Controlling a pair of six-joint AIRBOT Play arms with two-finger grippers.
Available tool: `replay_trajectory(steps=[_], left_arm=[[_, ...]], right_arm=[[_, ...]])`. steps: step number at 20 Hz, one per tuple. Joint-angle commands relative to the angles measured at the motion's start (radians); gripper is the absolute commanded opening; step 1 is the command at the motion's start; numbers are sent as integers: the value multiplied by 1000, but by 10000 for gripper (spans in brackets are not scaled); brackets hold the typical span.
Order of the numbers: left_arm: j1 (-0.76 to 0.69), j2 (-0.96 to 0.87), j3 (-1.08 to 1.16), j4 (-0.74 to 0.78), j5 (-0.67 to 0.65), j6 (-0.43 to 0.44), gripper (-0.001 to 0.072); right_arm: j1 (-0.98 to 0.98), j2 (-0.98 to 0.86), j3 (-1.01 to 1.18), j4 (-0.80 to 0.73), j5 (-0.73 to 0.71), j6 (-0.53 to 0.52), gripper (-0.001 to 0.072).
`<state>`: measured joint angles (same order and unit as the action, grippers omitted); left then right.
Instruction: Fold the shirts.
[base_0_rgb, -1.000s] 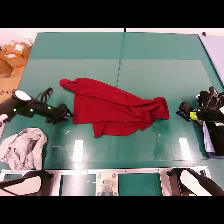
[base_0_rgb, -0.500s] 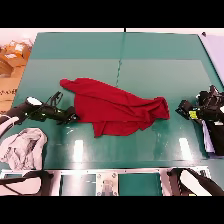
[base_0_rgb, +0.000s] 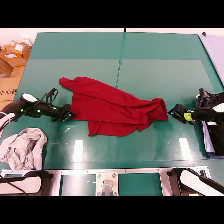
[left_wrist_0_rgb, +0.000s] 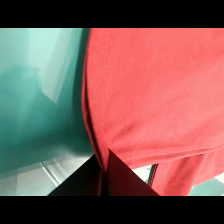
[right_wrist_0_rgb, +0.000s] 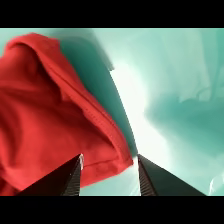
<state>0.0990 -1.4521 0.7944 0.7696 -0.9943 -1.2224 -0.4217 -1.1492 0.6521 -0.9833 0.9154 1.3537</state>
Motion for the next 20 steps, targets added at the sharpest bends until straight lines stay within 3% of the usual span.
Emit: replay_trajectory(steps=[1, 2, 4, 6, 7, 8, 12, 15, 18, 20], left_arm=[[3, 1, 3, 3, -14, 2, 22], [3, 1, 3, 3, -19, 2, 22], [3, 1, 3, 3, -21, 2, 22], [3, 1, 3, 3, -20, 2, 22], [3, 1, 3, 3, -21, 2, 22], [3, 1, 3, 5, -22, 7, 22], [3, 56, 113, 87, -150, -1, 20], [3, 186, 319, 170, -255, -57, 20], [3, 357, 603, 175, -277, -64, 21], [3, 454, 827, 175, -264, -63, 21]], right_arm=[[3, -125, 1, 139, 2, -163, 399], [3, -150, 2, 159, 2, -187, 390], [3, -170, 3, 160, 2, -189, 272], [3, -170, 7, 161, 2, -211, 225], [3, -169, 11, 161, 4, -211, 92], [3, -169, 19, 161, 21, -215, 14], [2, -143, 145, 195, 214, -233, 12], [3, -32, 312, 369, 336, -233, 12], [2, 138, 515, 623, 321, -233, 12], [2, 243, 659, 715, 227, -230, 13]])
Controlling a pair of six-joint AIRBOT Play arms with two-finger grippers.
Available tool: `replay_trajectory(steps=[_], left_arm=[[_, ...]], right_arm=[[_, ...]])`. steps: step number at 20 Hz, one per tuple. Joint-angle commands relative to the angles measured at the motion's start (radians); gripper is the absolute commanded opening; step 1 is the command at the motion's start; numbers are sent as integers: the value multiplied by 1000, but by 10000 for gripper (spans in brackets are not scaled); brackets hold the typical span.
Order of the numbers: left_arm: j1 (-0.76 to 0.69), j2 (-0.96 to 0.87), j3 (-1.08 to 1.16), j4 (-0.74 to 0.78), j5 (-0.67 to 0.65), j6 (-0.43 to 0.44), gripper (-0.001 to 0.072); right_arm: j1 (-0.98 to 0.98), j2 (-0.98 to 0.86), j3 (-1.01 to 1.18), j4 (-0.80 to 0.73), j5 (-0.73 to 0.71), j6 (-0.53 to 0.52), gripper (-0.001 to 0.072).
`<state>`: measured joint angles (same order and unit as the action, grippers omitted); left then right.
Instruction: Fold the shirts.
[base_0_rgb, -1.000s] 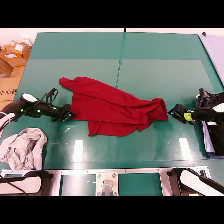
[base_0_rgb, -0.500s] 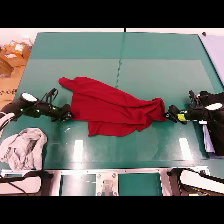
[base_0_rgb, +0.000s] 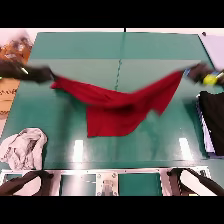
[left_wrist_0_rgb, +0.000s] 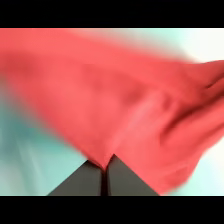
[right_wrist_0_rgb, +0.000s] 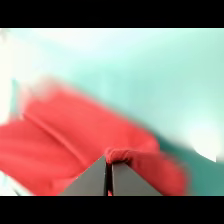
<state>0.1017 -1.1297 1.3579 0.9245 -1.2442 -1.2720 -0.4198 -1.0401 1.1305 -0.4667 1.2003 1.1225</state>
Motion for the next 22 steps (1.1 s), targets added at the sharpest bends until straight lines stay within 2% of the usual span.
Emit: replay_trajectory(steps=[1, 4, 6, 9, 13, 17, 20, 22], left_arm=[[1, 170, 375, 20, -2, -13, 21], [1, 256, 681, 26, 43, -13, 22], [1, 298, 806, 51, 71, -23, 22], [1, 365, 824, 155, 109, -58, 22], [1, 363, 745, 409, 66, -171, 22], [1, 304, 540, 377, 92, -167, 22], [1, 154, 450, 353, 85, -166, 22], [1, 24, 400, 270, 73, -121, 22]], right_arm=[[0, 181, 243, 201, -119, 24, 13], [-27, 316, 372, 201, -285, 90, 13], [-71, 394, 408, 201, -368, 101, 13], [-138, 494, 418, 179, -461, 100, 14], [-157, 527, 423, 84, -517, 100, 13], [-157, 429, 420, 43, -490, 95, 13], [-105, 258, 369, 43, -364, 71, 14], [-15, 114, 277, 26, -363, 14, 14]])
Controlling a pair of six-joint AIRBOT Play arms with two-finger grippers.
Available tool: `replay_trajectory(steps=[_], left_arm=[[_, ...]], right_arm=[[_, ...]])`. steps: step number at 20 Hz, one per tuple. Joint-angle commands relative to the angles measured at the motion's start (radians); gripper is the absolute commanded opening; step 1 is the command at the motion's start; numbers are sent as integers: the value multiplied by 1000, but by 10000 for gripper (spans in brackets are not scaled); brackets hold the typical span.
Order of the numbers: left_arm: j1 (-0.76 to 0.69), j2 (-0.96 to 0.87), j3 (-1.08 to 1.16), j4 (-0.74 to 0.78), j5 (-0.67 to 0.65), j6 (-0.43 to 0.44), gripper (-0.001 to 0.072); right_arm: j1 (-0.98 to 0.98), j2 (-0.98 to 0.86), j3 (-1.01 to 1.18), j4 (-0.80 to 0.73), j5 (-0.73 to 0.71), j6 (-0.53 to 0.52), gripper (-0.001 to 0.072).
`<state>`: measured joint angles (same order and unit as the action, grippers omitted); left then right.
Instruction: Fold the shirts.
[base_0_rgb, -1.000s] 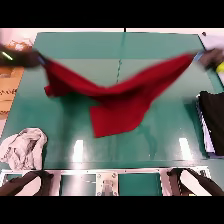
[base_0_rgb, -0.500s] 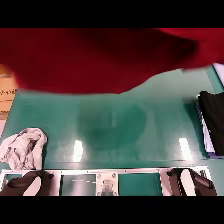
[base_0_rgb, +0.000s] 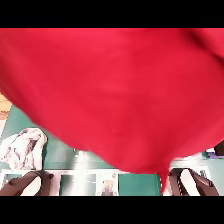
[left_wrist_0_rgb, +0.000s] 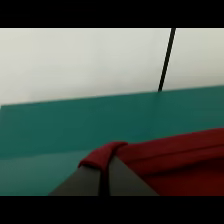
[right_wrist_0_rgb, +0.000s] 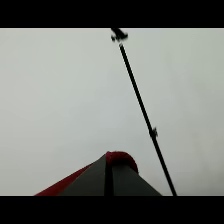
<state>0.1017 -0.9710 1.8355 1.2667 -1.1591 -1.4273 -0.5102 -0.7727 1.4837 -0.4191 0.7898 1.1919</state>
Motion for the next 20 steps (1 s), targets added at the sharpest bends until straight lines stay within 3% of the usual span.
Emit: replay_trajectory(steps=[1, 4, 7, 11, 15, 17, 20], left_arm=[[1, -203, -115, -129, -14, 53, 22], [1, -412, -231, -253, 0, 77, 22], [1, -644, -292, -377, 37, 181, 22], [1, -826, -291, -520, 225, 208, 22], [1, -850, -282, -620, 322, 277, 22], [2, -853, -257, -613, 301, 277, 22], [2, -853, -241, -553, 187, 269, 22]], right_arm=[[103, -222, -121, -36, 46, -69, 14], [169, -439, -240, -39, -22, -112, 14], [187, -683, -253, -35, -76, -132, 14], [186, -931, -143, -34, -91, -131, 14], [183, -1034, -4, -35, -91, -130, 14], [170, -1035, 33, -46, -84, -130, 13], [113, -1009, 44, -163, 44, -99, 10]])
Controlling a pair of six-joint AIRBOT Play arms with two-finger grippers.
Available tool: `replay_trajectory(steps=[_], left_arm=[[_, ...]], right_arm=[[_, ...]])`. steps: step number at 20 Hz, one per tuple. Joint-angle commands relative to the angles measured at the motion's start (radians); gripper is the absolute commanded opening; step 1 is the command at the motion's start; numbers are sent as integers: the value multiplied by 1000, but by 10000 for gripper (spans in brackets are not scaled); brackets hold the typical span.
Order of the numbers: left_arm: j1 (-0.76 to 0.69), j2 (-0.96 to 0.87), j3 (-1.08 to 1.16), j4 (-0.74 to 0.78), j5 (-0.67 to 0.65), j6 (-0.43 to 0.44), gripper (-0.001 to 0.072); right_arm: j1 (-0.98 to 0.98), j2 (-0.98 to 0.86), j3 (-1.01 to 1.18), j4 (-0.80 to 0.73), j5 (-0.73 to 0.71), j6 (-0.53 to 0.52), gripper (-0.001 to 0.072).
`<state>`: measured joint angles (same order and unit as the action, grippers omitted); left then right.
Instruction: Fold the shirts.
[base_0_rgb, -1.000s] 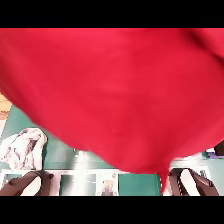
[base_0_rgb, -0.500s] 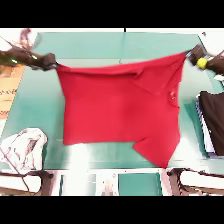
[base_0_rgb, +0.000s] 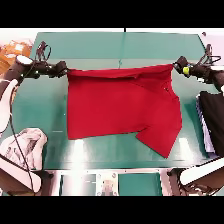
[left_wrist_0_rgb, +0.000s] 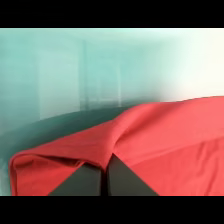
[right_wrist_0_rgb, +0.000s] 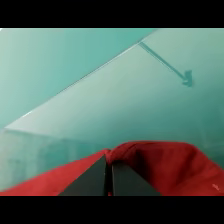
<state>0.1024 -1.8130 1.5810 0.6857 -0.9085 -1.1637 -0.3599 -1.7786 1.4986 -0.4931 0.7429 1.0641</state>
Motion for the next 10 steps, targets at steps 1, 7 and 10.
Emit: replay_trajectory(steps=[1, 7, 10], left_arm=[[1, -11, 13, 84, -103, -26, 22], [-18, -11, -55, 204, -207, -119, 22], [-54, -11, -119, 214, -200, -121, 22]], right_arm=[[-58, 11, 26, -154, 139, 58, 10], [-133, 179, -263, -367, 182, 80, 11], [-131, 192, -393, -364, 144, 78, 10]])
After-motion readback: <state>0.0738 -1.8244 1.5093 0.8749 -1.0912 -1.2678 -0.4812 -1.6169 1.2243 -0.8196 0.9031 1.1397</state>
